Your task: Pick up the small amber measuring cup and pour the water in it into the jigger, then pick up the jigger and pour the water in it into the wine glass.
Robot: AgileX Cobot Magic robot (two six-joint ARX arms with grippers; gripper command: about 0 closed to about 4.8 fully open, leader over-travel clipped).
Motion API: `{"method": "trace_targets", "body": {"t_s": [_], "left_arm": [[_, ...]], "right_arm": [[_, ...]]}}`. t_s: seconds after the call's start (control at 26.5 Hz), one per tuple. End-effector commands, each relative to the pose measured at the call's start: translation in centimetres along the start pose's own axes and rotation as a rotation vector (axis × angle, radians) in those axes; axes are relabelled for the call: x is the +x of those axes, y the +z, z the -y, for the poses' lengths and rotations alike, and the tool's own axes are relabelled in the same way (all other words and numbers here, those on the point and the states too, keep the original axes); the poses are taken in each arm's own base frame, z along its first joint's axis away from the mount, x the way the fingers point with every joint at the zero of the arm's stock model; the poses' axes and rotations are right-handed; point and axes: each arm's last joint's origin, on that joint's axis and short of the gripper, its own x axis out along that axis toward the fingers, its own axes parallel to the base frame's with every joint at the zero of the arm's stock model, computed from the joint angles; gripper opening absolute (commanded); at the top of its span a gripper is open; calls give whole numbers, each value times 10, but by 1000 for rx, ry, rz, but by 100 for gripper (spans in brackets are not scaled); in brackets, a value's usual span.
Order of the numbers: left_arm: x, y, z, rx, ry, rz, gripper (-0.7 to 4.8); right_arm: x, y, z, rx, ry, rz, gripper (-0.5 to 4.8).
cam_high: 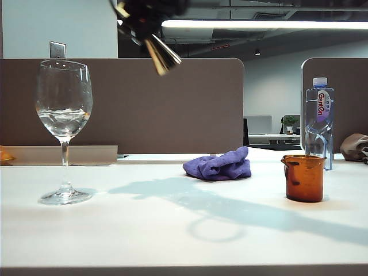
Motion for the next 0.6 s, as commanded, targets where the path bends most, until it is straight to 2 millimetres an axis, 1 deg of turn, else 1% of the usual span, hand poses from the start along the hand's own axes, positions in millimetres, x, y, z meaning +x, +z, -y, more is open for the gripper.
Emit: {"method": "trace_targets", "body": {"t_s": [0.04,0.19,0.26,0.38,0.41,0.53,0.6], "left_arm": [[-1,0,0,-3,-3,-1,-2],[-1,0,0,-3,-2,-1,-2],[-1,0,0,-3,-2,-1,-2],[-1,0,0,-3,-2,-1,-2],[-1,0,0,-3,-3,-1,-2],[-1,0,0,-3,-2,-1,-2],[-1,0,0,-3,-2,-1,-2]], "right_arm": [[-13,-21,9,226,-7,98,-1],[-25,-56,6,403,-24,210,-1],[-30,-76,3,510,-24,265,-1],[-30,-100,-7,636,6,310,-1],[-30,-113,-13,678,24,312,-1],[-32,-136,-32,690,70,283,-1],[-31,-147,-41,688,99,259,-1]]}}
